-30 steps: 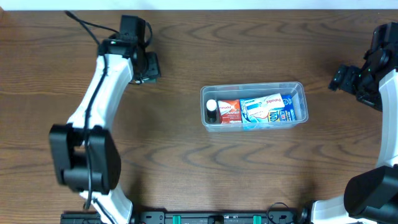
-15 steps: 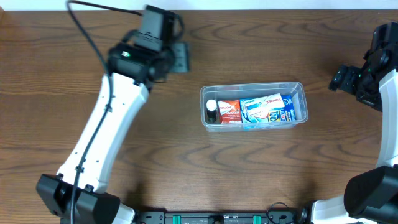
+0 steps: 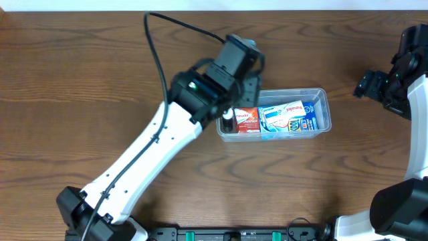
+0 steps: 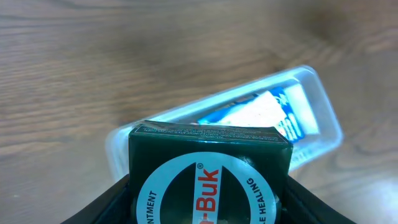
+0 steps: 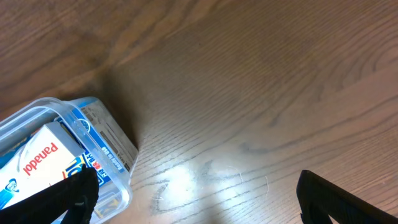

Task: Pack container
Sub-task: 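Lift the green box and carry it over the container's left end, then lower the green box into the container beside the bottle and release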

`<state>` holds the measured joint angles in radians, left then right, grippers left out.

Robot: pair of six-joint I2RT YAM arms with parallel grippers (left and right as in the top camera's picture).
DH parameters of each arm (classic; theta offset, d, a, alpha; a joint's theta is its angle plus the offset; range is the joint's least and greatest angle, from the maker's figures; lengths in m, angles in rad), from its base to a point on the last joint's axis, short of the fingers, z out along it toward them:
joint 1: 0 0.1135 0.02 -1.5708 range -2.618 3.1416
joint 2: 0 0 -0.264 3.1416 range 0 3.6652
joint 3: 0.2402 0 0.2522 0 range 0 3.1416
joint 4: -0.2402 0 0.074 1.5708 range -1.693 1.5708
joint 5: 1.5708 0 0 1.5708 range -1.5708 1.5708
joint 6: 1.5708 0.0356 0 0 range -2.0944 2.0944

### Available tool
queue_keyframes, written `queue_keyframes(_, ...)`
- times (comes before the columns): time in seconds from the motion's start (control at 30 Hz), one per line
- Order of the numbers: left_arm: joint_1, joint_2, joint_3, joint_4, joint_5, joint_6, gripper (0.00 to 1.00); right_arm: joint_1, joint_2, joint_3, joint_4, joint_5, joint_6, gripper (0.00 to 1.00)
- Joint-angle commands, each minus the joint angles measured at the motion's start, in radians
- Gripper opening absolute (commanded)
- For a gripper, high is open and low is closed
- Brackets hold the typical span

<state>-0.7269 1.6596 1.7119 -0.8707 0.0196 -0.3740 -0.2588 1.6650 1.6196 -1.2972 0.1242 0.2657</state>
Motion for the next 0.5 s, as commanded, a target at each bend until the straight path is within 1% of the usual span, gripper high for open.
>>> queue_keyframes(0.0,-0.044,0.035,0.011,0.004,-0.005,-0.029,0.61,-0.008,-0.002,0.000,0.000,0.003,-0.013,0.99)
queue_keyframes(0.23,-0.099,0.137,0.011,0.023,-0.005,-0.045,0.61,-0.008,-0.002,0.000,0.000,0.003,-0.013,0.99)
queue_keyframes(0.33,-0.106,0.178,0.011,0.023,-0.006,-0.079,0.61,-0.008,-0.002,0.000,0.000,0.003,-0.013,0.99)
queue_keyframes(0.47,-0.106,0.217,0.010,0.023,-0.013,-0.157,0.61,-0.008,-0.002,0.000,0.000,0.003,-0.013,0.99)
